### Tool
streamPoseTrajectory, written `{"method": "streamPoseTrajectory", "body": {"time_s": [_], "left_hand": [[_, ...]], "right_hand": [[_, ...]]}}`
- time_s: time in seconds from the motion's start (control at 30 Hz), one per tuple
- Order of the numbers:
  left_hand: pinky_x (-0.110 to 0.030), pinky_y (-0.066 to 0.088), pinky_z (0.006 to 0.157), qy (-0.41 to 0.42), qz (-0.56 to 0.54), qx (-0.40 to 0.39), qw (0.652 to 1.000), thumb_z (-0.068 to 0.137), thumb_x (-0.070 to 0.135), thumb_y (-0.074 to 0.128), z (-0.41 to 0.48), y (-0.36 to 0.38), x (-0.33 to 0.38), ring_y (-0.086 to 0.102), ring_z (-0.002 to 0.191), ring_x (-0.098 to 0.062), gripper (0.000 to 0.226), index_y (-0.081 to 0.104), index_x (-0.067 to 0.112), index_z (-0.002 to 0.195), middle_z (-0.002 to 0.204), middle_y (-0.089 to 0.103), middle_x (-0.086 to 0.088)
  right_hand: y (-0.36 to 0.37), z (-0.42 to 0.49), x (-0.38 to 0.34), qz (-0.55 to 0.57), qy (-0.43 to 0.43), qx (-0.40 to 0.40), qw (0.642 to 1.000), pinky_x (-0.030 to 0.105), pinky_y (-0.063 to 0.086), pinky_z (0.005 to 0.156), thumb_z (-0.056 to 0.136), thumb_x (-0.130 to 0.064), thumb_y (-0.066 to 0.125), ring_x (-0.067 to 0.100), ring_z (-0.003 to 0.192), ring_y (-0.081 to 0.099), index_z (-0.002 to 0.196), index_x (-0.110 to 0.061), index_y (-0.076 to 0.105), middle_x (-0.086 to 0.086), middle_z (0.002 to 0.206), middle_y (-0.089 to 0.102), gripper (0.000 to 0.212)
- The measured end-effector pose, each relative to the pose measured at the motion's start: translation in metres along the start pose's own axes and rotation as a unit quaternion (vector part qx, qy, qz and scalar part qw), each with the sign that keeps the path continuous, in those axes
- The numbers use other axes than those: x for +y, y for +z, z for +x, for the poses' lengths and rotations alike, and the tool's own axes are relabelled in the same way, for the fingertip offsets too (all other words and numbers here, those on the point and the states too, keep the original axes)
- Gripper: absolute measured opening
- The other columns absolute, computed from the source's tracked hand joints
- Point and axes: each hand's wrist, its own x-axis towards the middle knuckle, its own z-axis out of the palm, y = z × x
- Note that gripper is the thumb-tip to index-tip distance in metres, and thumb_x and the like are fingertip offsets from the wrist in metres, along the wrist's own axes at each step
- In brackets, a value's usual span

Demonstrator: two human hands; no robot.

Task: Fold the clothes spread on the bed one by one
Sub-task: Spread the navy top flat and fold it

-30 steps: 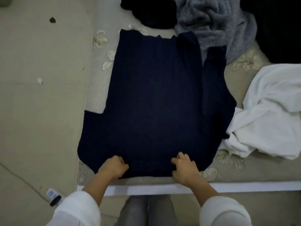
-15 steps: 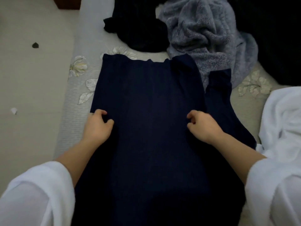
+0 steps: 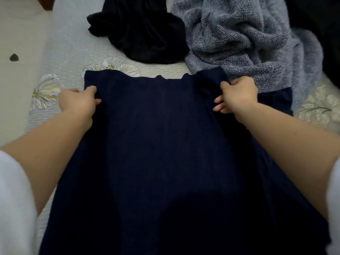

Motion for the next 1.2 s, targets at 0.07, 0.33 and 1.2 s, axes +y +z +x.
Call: {"method": "streamPoseTrajectory", "body": {"time_s": [0.07, 0.33, 1.2], "left_hand": [[-0.014, 0.035, 0.035, 0.008, 0.04, -0.021, 0.999, 0.09, 0.024, 0.064, 0.005, -0.001, 0.002, 0.052, 0.047, 0.0, 0.011, 0.058, 0.015, 0.088, 0.077, 0.056, -0.002], [-0.01, 0.046, 0.047, 0.053, -0.053, 0.064, 0.995, 0.099, 0.04, 0.04, 0.054, -0.061, 0.031, 0.057, 0.042, 0.003, 0.024, 0.044, 0.024, 0.116, 0.098, 0.056, 0.006], [-0.036, -0.009, 0.116, 0.344, 0.479, -0.211, 0.78, 0.099, 0.05, 0.007, -0.242, -0.071, -0.14, -0.018, 0.145, -0.016, 0.058, -0.003, 0.025, 0.151, 0.159, -0.01, -0.004]], "right_hand": [[0.001, 0.0, -0.001, 0.027, 0.0, -0.001, 1.0, 0.025, 0.047, 0.037, 0.094, -0.01, 0.048, 0.023, 0.042, 0.064, 0.1, -0.005, 0.051, 0.014, 0.066, 0.068, 0.009], [-0.002, 0.002, -0.019, 0.128, -0.062, 0.066, 0.988, 0.036, 0.054, 0.046, 0.092, -0.011, 0.036, 0.029, 0.052, 0.068, 0.096, -0.012, 0.041, 0.014, 0.069, 0.069, 0.006], [-0.02, -0.166, 0.135, -0.419, -0.262, -0.124, 0.861, 0.034, -0.006, 0.119, 0.1, -0.045, 0.02, 0.018, 0.148, -0.01, 0.153, -0.022, 0.004, 0.003, 0.162, -0.003, 0.06]]}}
